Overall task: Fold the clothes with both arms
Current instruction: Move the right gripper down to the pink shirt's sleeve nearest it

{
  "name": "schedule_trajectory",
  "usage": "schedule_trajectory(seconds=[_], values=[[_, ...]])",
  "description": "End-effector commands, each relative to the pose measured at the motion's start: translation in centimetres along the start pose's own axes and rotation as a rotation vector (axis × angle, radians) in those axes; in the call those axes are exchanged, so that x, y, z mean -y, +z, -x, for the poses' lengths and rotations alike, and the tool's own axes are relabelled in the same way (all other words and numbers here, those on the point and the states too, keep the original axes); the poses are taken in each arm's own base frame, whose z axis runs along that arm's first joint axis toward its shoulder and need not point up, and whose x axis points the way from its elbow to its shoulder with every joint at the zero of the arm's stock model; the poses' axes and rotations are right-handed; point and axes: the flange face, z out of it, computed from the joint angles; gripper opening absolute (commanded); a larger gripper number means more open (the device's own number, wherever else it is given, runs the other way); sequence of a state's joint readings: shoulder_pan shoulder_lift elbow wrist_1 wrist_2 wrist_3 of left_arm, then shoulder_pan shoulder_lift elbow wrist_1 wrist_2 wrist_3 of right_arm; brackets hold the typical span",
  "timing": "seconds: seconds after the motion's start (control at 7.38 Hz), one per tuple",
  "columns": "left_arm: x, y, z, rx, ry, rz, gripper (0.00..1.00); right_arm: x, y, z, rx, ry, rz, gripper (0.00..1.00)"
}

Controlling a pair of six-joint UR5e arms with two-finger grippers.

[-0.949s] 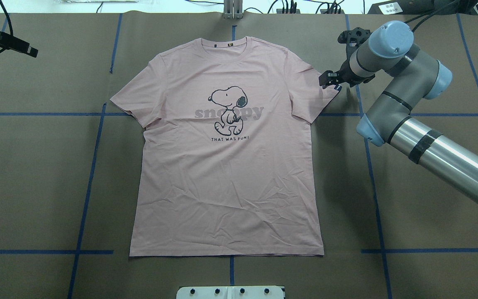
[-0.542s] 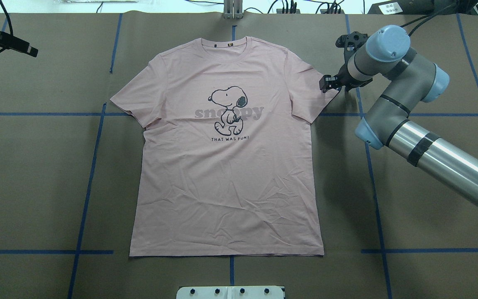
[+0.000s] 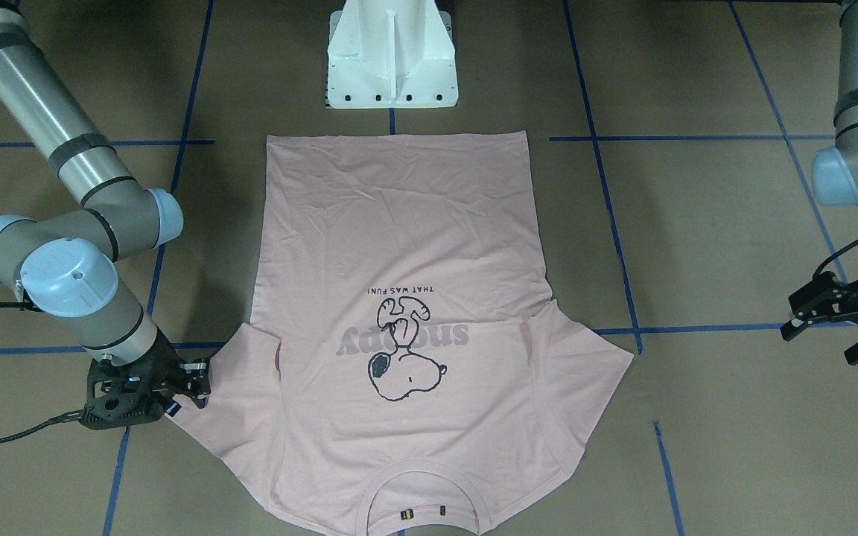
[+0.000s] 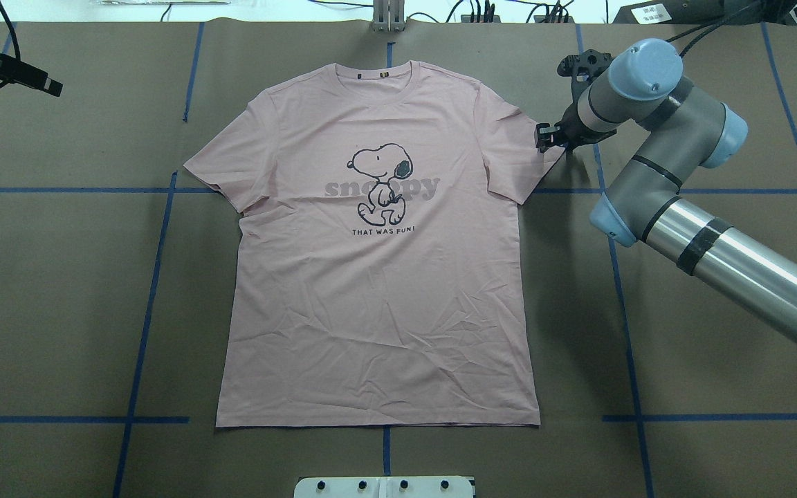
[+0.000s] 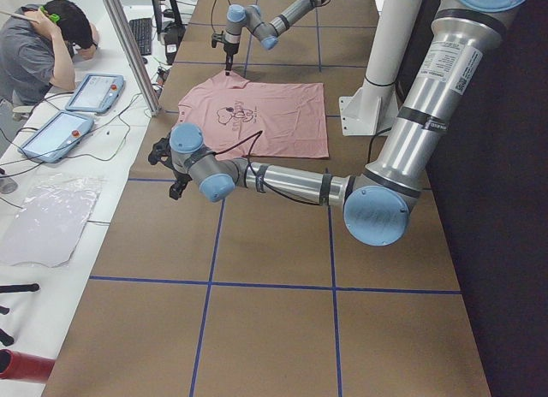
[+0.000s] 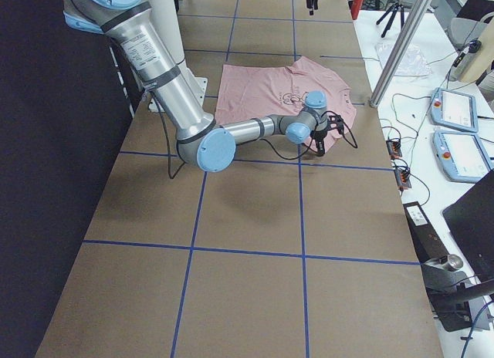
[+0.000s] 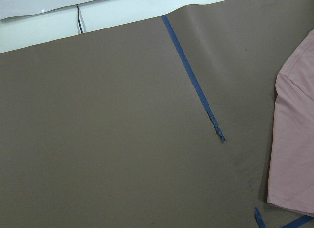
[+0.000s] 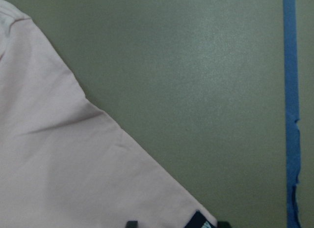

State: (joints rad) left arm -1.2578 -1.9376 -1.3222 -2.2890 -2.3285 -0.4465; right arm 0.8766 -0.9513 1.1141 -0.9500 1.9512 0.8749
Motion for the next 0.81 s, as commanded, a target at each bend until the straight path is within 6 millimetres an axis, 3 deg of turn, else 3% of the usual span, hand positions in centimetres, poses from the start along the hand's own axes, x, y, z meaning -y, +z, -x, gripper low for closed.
schedule_trajectory(seconds=[0.0,0.41,0.54,0.68], values=[[-0.01,-0.01,-0.02,-0.002,0.001,0.0,1.0,0.56,-0.53,0.49,0.007,-0.002,-0.009,0.58],[0.44,-0.3,-0.39,-0.005,0.003,-0.007,1.0,0.65,-0.72,0.55,0.011,-0.003,-0.012,0.49],[0.59,-0.27,-0.59,-0.007,0.005,-0.007,0.99,0.64,-0.74,0.74,0.013,-0.005,-0.013,0.33],[0.79,-0.36,-0.78,-0.008,0.008,-0.01,0.97,0.73,-0.88,0.74,0.016,-0.001,-0.016,0.0]])
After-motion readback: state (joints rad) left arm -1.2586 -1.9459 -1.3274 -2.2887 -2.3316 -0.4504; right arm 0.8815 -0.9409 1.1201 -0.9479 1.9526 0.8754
